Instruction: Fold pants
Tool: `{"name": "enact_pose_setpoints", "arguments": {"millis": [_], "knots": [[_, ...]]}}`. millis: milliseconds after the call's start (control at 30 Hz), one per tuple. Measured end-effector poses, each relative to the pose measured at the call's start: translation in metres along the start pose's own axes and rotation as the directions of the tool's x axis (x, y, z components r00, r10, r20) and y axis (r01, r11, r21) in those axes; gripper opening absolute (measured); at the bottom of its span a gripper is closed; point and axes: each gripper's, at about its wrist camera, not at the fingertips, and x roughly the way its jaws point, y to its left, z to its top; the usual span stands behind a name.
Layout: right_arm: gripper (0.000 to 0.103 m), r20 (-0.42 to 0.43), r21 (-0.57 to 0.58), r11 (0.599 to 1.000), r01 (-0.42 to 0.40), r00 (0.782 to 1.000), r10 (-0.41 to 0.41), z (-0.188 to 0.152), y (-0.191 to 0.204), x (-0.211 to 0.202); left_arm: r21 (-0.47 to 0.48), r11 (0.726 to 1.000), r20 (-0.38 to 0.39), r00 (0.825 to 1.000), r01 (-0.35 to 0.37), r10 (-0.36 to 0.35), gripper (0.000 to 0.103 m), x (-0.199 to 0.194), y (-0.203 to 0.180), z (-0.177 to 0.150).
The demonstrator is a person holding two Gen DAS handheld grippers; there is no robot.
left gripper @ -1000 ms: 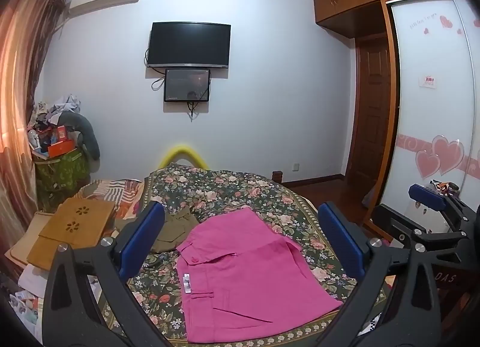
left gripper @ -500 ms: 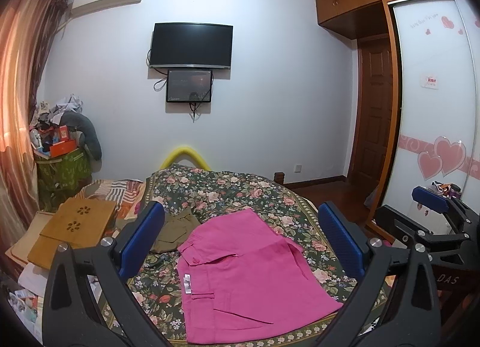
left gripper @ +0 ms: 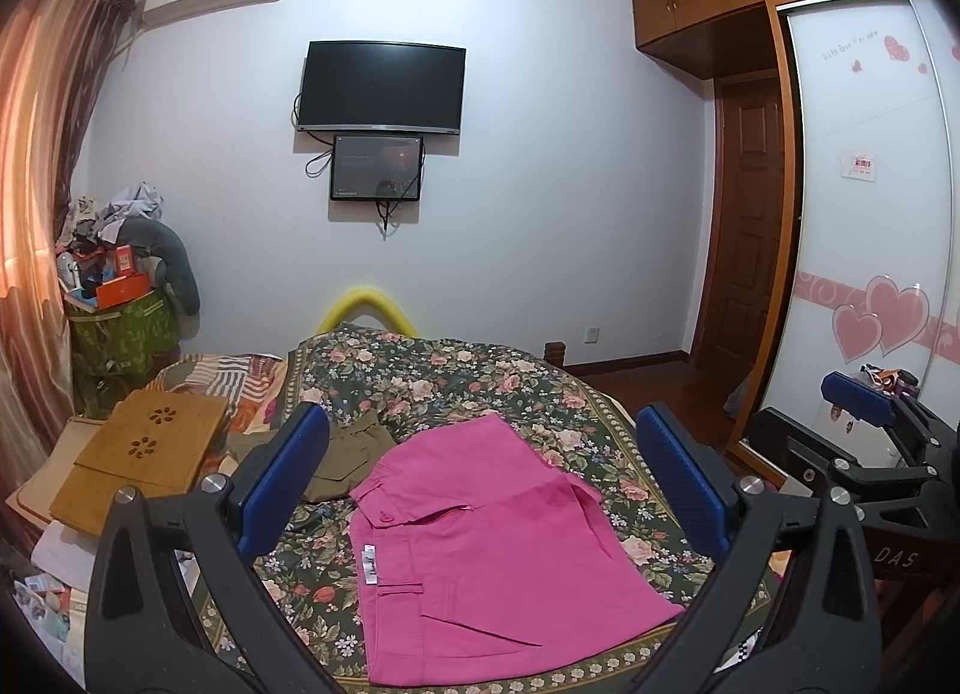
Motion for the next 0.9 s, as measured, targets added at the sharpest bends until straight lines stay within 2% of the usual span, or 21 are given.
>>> {"name": "enact_pose_setpoints", "arguments": {"millis": [900], "knots": [[0.103, -0.003, 0.002, 1.000, 0.000, 1.000, 0.000, -0.0010, 0.0000, 0.0012, -0.018, 1.000, -0.015, 1.000, 0.001, -0.001, 0.103, 0.0054, 0.0026, -0.0002]]}}
